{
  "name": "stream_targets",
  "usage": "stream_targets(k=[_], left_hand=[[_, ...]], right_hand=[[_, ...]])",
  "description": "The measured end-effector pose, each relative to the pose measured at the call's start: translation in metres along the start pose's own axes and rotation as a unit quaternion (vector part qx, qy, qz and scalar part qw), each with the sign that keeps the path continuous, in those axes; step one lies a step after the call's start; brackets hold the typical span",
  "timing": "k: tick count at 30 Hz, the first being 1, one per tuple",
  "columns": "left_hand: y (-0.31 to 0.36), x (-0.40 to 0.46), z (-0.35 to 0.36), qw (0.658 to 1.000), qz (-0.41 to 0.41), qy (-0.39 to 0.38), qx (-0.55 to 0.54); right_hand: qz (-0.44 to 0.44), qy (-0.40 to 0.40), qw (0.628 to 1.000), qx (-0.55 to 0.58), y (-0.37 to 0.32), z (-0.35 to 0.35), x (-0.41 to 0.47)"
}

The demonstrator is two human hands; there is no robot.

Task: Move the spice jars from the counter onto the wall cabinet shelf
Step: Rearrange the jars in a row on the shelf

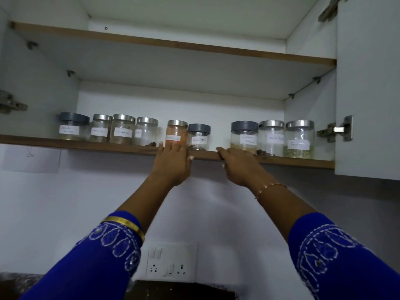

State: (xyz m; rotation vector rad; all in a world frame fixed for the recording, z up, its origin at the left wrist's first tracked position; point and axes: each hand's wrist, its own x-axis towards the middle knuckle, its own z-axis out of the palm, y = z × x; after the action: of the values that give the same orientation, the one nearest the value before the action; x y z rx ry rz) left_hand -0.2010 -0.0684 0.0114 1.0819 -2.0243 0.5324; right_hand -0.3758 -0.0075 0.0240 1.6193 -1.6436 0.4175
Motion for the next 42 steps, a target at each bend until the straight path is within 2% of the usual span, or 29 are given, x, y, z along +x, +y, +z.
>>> stream_targets(k=[4, 7, 12, 16, 21, 26, 32, 39, 42], left_hand=[[0.039, 0.008, 0.005, 0.999, 0.029, 0.001, -0.026], [0.078, 0.012, 0.008, 0.998, 0.05, -0.001, -0.033], [0.127, 0.022, -0.001, 0.995, 0.049, -0.055, -0.067], [0.153, 0.041, -0.005, 0.983, 0.045, -0.139, -0.108], [0.173, 0.075, 0.011, 0.969, 0.055, -0.216, -0.109], [0.174, 0.098, 0.015, 0.951, -0.002, -0.277, -0.14], [0.167, 0.116, 0.026, 0.946, -0.062, -0.304, -0.096], [0.163, 0.131, 0.026, 0.935, -0.014, -0.31, -0.168], [0.159, 0.141, 0.034, 0.93, -0.012, -0.341, -0.14]], right_hand=[[-0.007, 0.006, 0.997, 0.074, 0.032, -0.001, -0.008], [0.043, 0.018, 0.984, 0.174, 0.06, -0.002, -0.014], [0.188, 0.039, 0.959, 0.208, 0.12, -0.004, -0.019], [0.204, 0.004, 0.943, 0.262, 0.149, -0.013, -0.011], [0.186, -0.028, 0.949, 0.254, 0.154, -0.012, 0.003], [0.182, -0.043, 0.95, 0.248, 0.154, -0.003, 0.018], [0.205, -0.09, 0.943, 0.245, 0.153, -0.001, 0.033], [0.201, -0.157, 0.945, 0.203, 0.146, 0.007, 0.051], [0.197, -0.177, 0.947, 0.184, 0.141, 0.009, 0.056]])
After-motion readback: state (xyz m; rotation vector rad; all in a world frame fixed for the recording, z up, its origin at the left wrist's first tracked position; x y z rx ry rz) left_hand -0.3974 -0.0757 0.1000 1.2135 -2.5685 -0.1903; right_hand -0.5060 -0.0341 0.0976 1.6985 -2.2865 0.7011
